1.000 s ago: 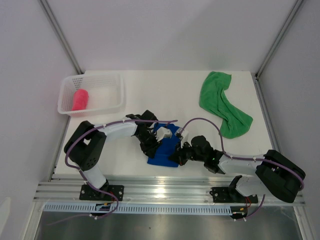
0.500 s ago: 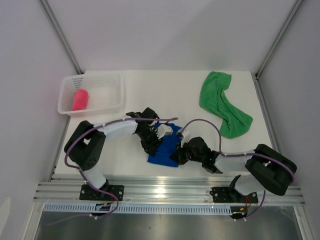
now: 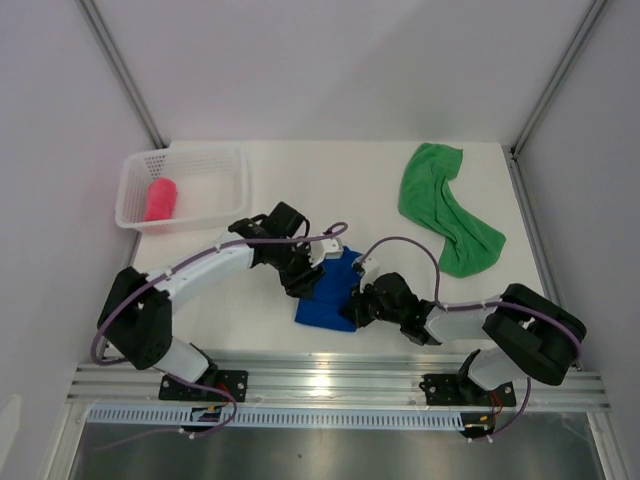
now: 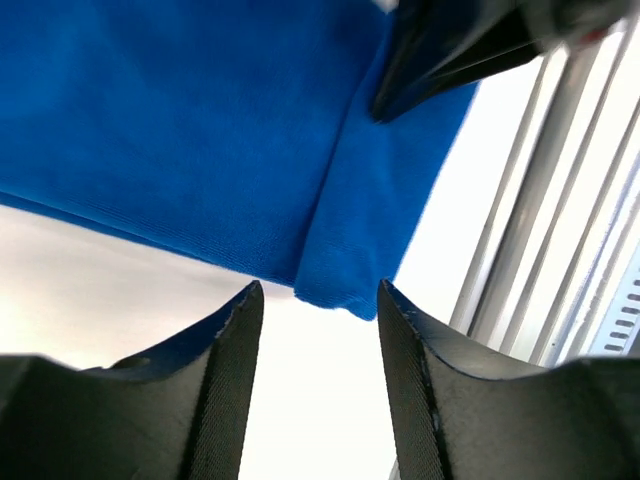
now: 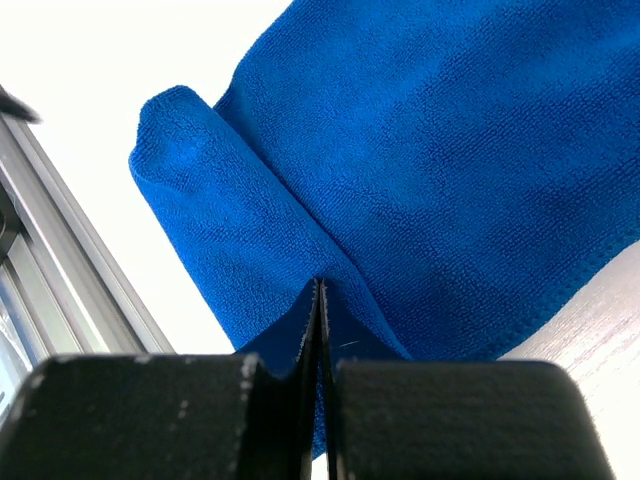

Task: Roll the towels
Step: Roll the towel

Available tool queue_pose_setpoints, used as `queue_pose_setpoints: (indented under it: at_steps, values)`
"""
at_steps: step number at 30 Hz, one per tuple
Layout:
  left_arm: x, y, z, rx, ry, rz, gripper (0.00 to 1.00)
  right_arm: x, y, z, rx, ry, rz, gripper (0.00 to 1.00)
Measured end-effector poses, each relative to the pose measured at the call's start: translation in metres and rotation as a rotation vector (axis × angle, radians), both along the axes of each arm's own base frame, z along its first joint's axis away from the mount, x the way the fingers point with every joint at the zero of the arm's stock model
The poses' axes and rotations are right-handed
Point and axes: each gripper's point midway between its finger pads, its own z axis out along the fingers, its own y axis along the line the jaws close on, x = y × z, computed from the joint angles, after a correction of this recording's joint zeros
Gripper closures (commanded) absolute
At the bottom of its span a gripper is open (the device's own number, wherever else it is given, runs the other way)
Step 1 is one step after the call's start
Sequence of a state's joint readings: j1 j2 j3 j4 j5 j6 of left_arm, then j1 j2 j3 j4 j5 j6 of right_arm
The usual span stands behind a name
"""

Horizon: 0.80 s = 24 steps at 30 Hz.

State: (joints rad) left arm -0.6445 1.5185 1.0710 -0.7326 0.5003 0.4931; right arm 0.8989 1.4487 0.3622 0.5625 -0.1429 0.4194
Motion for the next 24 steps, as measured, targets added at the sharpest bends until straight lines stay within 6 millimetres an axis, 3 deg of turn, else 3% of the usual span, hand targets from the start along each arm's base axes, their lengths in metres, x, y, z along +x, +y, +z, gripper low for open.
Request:
queue_pose_setpoints:
  at_steps: [4, 7, 10, 13, 19, 24]
  values:
    - [-0.002, -0.004, 0.029, -0.071, -0.081, -0.044, 0.45, 0.002, 0.0, 0.0, -0.001, 0.002, -0.004, 1.0]
    - [-0.01, -0.007, 0.031, -0.074, -0.137, -0.106, 0.46, 0.003, 0.0, 0.0, 0.002, 0.008, -0.01, 1.0]
    - [-0.037, -0.012, 0.008, -0.023, -0.181, -0.235, 0.46, 0.006, -0.001, 0.001, 0.002, 0.01, -0.018, 1.0]
    - [-0.063, -0.005, -0.023, 0.065, -0.198, -0.357, 0.46, 0.007, -0.002, 0.001, 0.001, 0.01, -0.021, 1.0]
    - [-0.043, -0.004, -0.038, 0.137, -0.325, -0.399, 0.45, 0.007, -0.002, 0.0, 0.001, 0.011, -0.02, 1.0]
    - [-0.039, -0.006, -0.053, 0.169, -0.368, -0.423, 0.45, 0.007, -0.002, 0.0, 0.0, 0.012, -0.019, 1.0]
